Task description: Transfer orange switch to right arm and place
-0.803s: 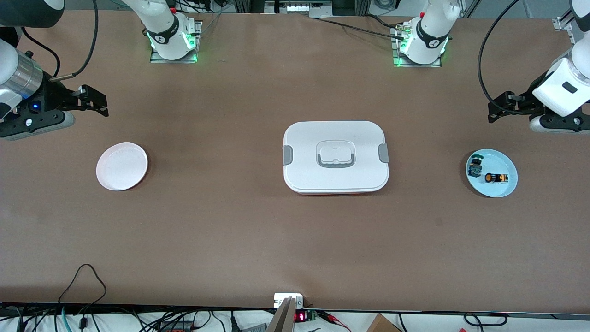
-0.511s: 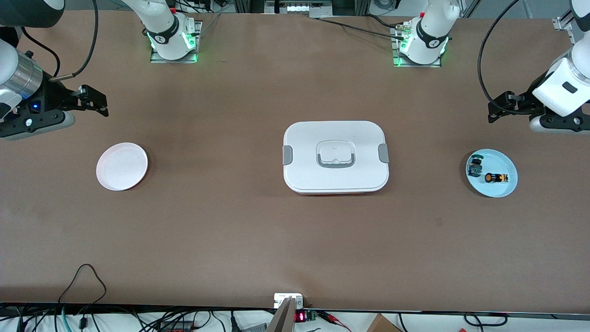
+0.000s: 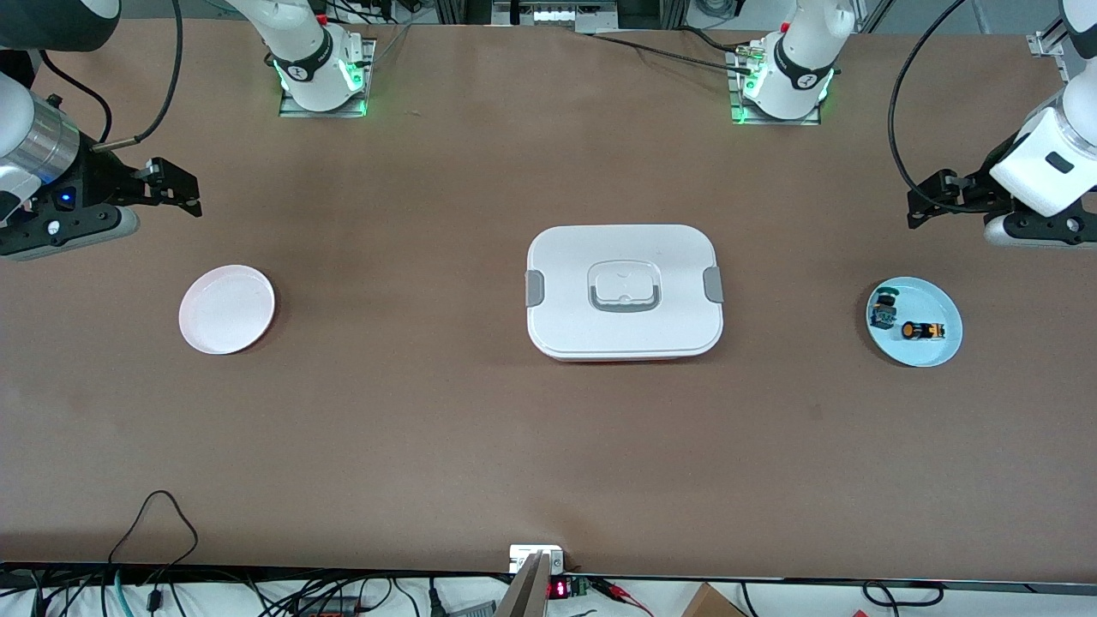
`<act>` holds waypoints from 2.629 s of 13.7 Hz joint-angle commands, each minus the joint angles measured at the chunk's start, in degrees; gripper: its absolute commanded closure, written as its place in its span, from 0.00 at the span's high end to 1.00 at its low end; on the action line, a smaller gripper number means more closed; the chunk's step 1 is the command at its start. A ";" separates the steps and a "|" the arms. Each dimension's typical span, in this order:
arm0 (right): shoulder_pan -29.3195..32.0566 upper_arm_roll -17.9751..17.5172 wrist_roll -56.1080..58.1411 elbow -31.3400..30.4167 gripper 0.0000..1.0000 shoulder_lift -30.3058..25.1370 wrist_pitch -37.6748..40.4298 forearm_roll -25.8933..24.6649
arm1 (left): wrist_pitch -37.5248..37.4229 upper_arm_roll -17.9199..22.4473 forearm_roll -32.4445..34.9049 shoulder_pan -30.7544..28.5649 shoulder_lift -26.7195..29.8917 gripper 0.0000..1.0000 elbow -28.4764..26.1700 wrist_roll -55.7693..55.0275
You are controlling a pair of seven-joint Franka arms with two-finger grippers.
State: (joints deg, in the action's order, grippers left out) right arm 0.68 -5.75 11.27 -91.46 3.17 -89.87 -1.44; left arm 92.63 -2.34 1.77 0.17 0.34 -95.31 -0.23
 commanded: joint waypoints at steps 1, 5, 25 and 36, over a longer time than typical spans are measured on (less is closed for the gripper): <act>0.72 -0.40 -0.29 -0.48 1.00 -0.53 -0.48 1.00 | -1.40 0.41 -1.07 0.10 -0.61 1.00 1.88 1.20; 0.72 -0.49 -0.29 -0.48 1.00 -0.53 -0.48 1.00 | -1.67 -0.03 -0.55 0.18 -0.61 1.00 1.88 1.20; 0.72 -0.49 -0.29 -0.48 1.00 -0.53 -0.48 1.00 | -2.81 0.50 -0.55 -2.00 -4.64 1.00 3.03 1.46; 0.72 -0.49 -0.29 -0.48 1.00 -0.53 -0.48 1.00 | 10.00 0.50 -0.46 -16.33 -18.08 1.00 0.92 12.71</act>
State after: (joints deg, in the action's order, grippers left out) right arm 0.71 -5.75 11.27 -91.46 3.17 -89.89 -1.43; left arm 98.81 -1.38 1.78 -14.70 -13.83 -94.95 11.31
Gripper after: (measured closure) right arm 0.000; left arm 0.000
